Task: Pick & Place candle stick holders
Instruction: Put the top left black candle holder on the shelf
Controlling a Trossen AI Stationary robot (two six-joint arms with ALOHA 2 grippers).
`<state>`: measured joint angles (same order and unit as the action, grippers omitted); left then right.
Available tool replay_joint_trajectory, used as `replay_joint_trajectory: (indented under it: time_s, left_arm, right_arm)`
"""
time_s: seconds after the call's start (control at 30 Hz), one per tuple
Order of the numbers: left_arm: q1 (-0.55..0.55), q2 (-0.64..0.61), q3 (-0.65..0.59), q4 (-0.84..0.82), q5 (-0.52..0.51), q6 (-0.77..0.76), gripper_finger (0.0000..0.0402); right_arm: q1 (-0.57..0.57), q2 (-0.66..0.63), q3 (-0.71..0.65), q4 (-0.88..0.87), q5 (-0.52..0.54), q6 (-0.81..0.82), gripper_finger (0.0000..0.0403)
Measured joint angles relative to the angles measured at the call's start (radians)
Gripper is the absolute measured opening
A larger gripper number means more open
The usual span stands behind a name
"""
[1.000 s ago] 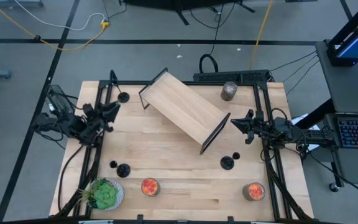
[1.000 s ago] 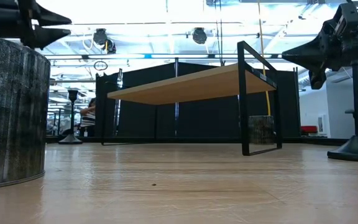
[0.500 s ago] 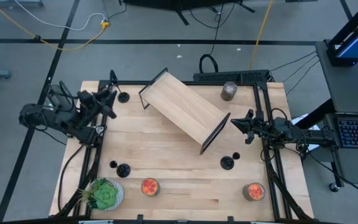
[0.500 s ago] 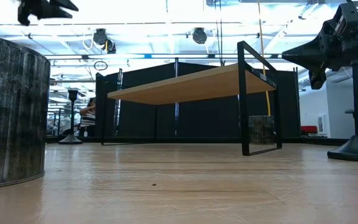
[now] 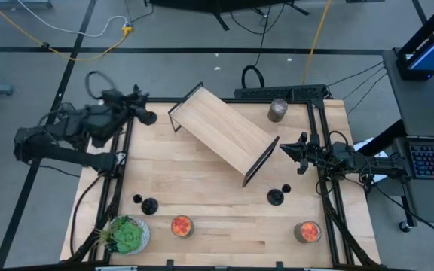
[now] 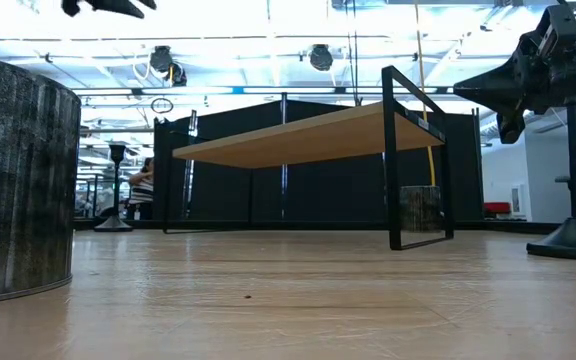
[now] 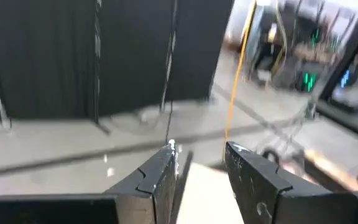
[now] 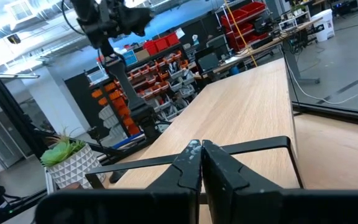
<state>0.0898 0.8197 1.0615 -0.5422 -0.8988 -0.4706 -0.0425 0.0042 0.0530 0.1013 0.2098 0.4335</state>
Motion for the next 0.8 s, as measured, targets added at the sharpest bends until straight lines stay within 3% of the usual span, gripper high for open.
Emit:
replay_joint_trajectory:
  time_s: [0.3,0.8]
  left_arm:
    - [0.344,0.196,0.124,-0.427,0.348,-0.232,0.0145]
    - [0.873,0.358,0.157,-0.591,0.677,-0.194,0.0145]
  right_arm:
    - [0.000,0.000,0.000,0.000,-0.001,0.000,0.0008]
    - [0.000,0.000,0.000,0.000,-0.001,0.000,0.0008]
